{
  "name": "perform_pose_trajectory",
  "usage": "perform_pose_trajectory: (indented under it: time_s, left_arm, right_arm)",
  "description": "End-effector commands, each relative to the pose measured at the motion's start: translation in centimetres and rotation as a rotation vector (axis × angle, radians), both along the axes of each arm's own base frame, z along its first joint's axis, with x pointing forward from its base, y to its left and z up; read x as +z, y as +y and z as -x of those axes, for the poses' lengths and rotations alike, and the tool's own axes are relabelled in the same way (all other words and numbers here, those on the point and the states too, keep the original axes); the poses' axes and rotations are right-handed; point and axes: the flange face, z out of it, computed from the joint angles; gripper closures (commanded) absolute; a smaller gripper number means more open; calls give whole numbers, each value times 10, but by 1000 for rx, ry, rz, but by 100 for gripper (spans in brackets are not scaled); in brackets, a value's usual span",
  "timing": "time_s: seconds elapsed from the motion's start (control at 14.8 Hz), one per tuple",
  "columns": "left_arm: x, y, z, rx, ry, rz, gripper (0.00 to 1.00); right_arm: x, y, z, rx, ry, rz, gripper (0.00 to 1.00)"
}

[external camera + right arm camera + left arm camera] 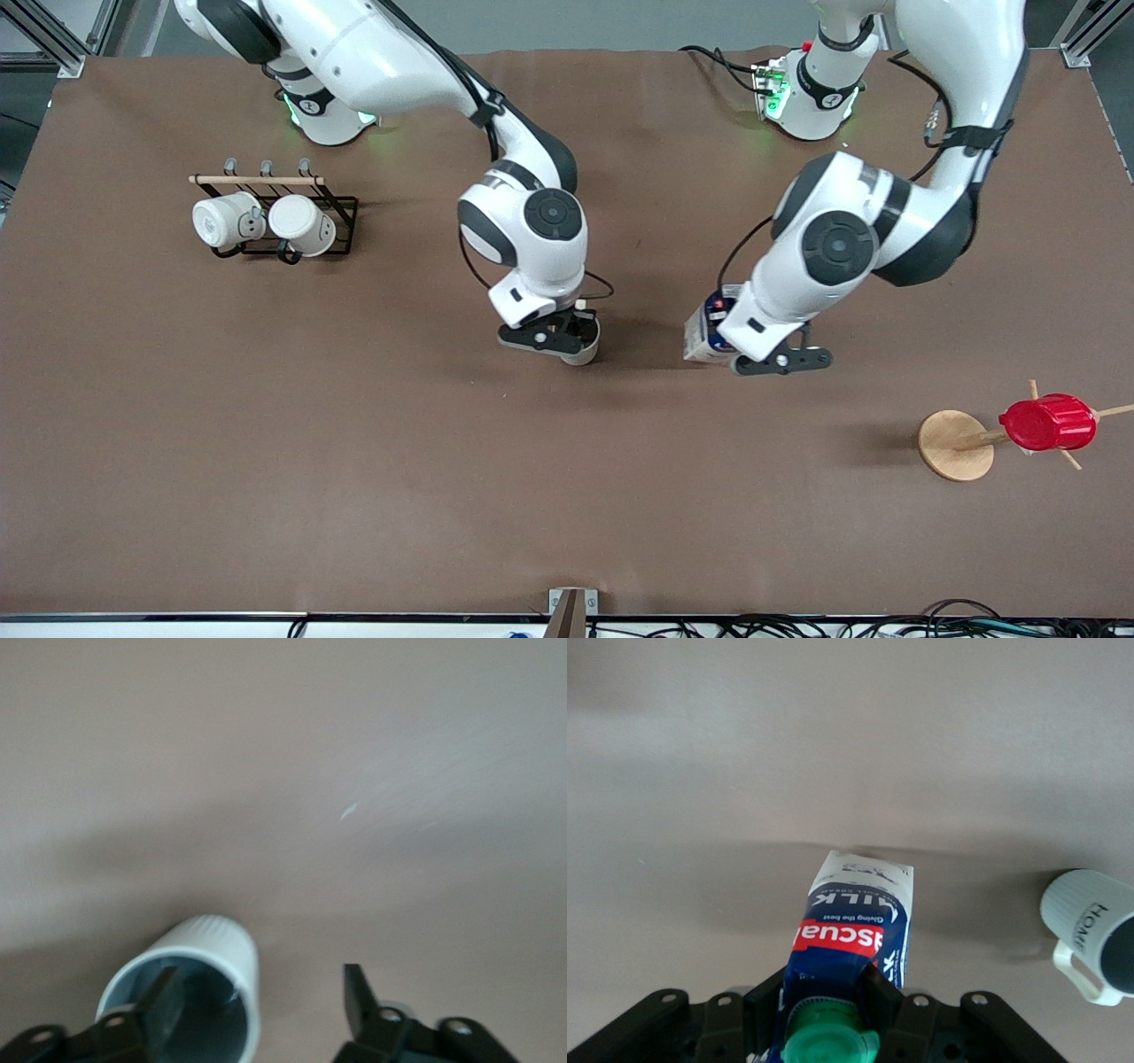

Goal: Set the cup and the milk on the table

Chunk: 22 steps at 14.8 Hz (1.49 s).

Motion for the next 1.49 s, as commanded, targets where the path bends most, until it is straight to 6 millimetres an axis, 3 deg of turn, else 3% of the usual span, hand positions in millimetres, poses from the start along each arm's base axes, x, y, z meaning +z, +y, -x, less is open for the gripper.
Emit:
perform_pose_trajectory:
  time_s: [0.0,0.27,0.41,0.75,0.88,1.08,1.29,1.42]
  left_arm:
    - [-9,-41,1,24,-8,-30,100]
    - [-18,-79,16,14,-7,-51,100]
    - [-24,-86,19,15,1,-53,100]
    - [-32,-106,33,23,10,-60,100]
    - [-35,-114,38,20,-6,-78,100]
    - [-45,-118,40,8,-6,-87,100]
    - [-45,-120,40,3,-11,-86,100]
    - [-45,-122,41,-4,-21,-88,100]
  right_arm:
    - [114,-82,-21,-119,-56,13,0]
    - [209,-175,-32,-237,-58,1,0]
    - [245,-224,-30,-203,-16,-21,0]
    - [311,-332,-6,-60,83,-15,0]
    - [329,-367,6,-29,117,-10,0]
    - [341,-437,13,91,163,-34,0]
    - [340,-460,12,93,173,-41,0]
    - [339,-460,10,94,165,-42,0]
